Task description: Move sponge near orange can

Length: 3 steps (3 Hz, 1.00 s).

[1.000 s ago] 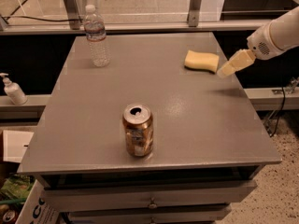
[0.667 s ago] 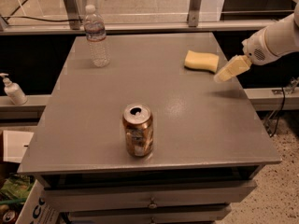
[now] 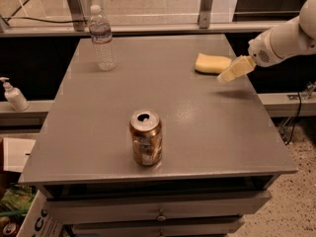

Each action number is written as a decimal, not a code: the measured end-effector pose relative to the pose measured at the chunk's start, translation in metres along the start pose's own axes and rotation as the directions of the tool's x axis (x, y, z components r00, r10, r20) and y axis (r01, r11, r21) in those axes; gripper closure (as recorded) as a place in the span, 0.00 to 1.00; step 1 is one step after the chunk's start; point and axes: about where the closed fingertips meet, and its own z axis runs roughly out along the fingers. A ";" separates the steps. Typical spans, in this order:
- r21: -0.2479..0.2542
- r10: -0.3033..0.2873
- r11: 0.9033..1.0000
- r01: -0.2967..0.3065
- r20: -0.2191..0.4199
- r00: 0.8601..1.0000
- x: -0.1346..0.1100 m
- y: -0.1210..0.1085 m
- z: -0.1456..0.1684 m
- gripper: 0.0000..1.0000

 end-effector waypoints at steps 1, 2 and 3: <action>0.001 0.052 0.999 -0.052 0.033 0.998 -0.009 -0.011 0.009 0.00; -0.024 0.099 0.995 -0.098 0.048 0.994 -0.015 -0.009 0.020 0.00; -0.046 0.128 0.991 -0.125 0.050 0.991 -0.017 -0.004 0.028 0.00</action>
Offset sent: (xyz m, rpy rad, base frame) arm 0.0307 0.0169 -0.0002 0.1540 0.0387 -0.0679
